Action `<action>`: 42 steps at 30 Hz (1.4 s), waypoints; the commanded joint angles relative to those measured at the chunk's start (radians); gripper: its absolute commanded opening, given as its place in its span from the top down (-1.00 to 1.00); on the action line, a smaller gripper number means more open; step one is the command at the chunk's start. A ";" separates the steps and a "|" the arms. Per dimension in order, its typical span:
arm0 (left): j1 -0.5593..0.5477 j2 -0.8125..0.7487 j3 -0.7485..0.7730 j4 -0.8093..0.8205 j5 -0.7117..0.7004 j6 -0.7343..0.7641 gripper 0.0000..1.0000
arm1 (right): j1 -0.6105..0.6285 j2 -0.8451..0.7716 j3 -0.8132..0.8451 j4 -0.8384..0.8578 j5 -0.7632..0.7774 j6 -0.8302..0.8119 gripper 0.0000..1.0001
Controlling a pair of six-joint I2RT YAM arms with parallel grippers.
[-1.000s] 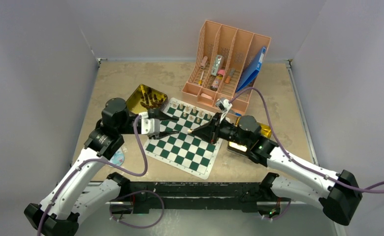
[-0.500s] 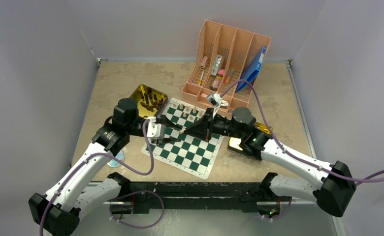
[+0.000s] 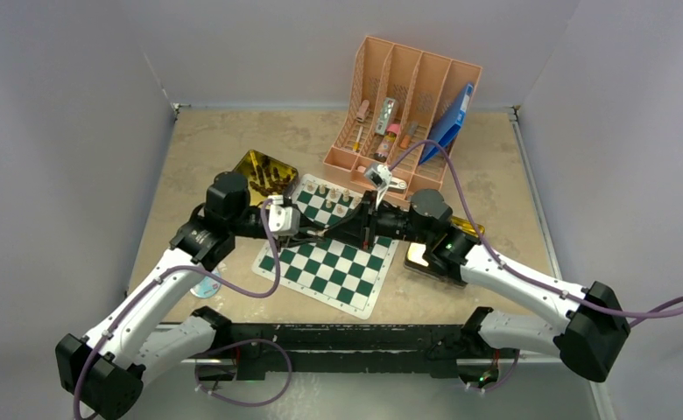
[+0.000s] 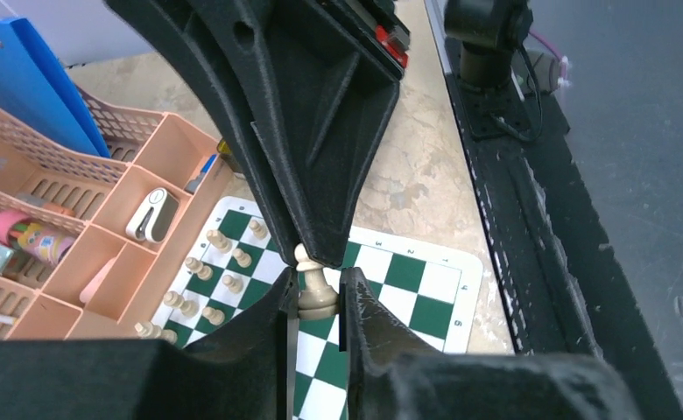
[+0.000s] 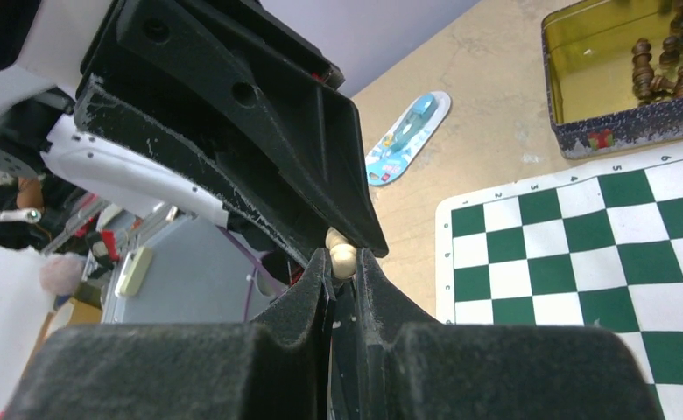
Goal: Set up the chess pieces on the board
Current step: Place the chess piece on the chessboard.
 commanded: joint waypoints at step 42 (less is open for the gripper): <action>-0.006 -0.140 -0.194 0.622 -0.191 -0.588 1.00 | 0.004 -0.030 -0.090 0.411 0.145 0.208 0.39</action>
